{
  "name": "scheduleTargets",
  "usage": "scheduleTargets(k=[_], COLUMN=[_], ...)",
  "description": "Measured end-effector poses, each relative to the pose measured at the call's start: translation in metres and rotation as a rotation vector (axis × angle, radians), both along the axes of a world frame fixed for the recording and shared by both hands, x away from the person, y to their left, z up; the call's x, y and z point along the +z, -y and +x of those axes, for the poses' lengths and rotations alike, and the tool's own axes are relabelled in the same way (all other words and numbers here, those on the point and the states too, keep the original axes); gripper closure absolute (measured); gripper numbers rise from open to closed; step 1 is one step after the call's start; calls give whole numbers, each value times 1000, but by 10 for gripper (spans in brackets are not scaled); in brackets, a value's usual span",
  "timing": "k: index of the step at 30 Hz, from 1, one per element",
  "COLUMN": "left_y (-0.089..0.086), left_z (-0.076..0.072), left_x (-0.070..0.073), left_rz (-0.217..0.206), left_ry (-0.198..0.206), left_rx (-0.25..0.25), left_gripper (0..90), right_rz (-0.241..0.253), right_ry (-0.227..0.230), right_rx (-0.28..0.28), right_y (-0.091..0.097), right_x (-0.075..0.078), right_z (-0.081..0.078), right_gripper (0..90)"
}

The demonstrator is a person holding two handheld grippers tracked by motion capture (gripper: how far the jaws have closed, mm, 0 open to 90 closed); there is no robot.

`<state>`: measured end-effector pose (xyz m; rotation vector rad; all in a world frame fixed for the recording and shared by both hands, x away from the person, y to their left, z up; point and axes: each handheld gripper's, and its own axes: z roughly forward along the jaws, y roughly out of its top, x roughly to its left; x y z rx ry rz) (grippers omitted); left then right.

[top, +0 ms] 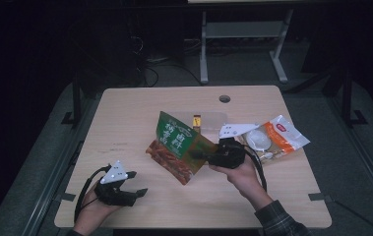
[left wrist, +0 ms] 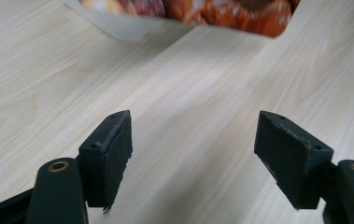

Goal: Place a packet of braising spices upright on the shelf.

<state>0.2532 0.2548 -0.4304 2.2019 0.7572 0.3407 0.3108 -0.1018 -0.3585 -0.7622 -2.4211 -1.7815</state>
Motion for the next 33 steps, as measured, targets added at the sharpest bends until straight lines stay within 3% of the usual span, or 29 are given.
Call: scheduleTargets(k=[3, 7, 16, 25, 33], left_y=[1, 1, 2, 4, 6], left_z=[2, 6, 8, 9, 8], left_x=[-5, -8, -15, -16, -17], left_rz=[-17, 18, 29, 52, 74], left_ry=[-7, 2, -14, -9, -13], left_rx=[8, -5, -5, -20, -32], left_gripper=[246, 219, 214, 210, 210], right_rz=[8, 1, -13, 2, -9], right_ry=[5, 29, 96, 102, 98], right_rx=[-26, -53, -134, -197, -264], right_y=[1, 1, 4, 5, -1], right_x=[8, 18, 38, 41, 34], right_z=[6, 12, 24, 39, 52], right_gripper=[900, 899, 899, 899, 899])
